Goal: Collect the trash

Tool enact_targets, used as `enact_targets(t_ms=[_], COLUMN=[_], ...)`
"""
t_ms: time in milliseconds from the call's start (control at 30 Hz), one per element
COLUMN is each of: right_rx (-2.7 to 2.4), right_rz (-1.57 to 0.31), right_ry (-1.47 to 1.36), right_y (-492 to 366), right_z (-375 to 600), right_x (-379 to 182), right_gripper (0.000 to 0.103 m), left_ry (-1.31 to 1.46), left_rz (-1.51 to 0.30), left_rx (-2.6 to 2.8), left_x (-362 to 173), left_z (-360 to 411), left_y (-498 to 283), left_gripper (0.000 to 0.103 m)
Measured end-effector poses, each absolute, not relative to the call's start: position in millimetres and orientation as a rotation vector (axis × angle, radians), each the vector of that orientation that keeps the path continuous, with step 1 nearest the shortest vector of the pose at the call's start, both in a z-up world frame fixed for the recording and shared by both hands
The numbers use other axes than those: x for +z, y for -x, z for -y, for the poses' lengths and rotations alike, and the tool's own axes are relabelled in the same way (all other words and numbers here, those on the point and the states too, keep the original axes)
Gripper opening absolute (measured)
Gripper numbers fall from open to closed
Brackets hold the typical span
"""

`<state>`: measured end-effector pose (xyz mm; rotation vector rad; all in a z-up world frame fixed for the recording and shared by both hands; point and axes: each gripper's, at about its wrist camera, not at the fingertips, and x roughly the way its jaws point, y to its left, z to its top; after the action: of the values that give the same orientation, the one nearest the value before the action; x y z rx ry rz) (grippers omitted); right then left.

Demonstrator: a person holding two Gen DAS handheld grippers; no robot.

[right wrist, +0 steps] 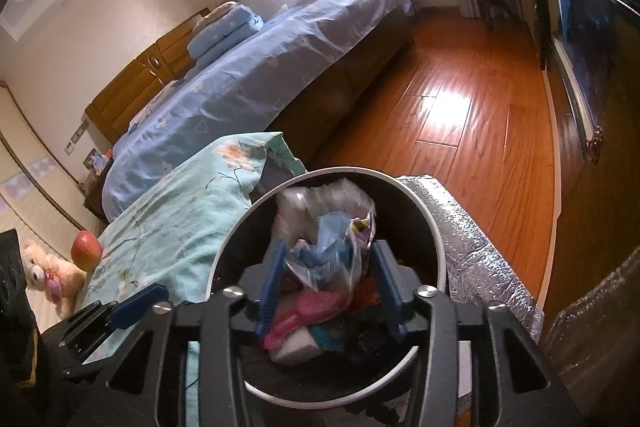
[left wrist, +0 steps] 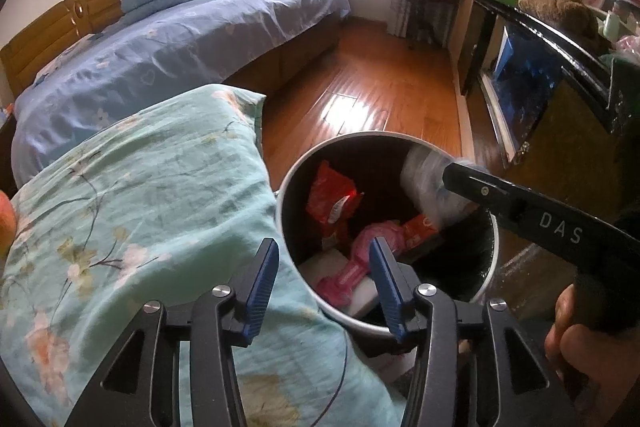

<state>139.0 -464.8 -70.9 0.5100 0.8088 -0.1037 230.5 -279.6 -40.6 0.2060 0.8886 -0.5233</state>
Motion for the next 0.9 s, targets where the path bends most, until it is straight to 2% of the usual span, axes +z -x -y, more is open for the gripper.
enact_targets(t_ms=[200,500,900], right_rx=[-0.086,-0.035,0.056], right_rz=[-0.796,-0.773,-0.735], right_ry=[-0.500,-0.456,-0.324], right_y=[-132.4,-121.5,-105.5], right_z=[455.0,413.6,343.6], right_x=[-62.1,-50.4,-31.4], right_gripper=[0.059,0.071,0.076], left_ry=[-0.168,-0.080,-0.014], left_rz=[-0.865,-0.847,-0.791], left_rx=[-0.486,-0.410,-0.284], left_x=[-35.6,-32.2,-20.1], left_z=[249.4,194.1,125.2], left_y=[-213.5,-186.1,-143.6], left_gripper=[0.053,0.056,0.056])
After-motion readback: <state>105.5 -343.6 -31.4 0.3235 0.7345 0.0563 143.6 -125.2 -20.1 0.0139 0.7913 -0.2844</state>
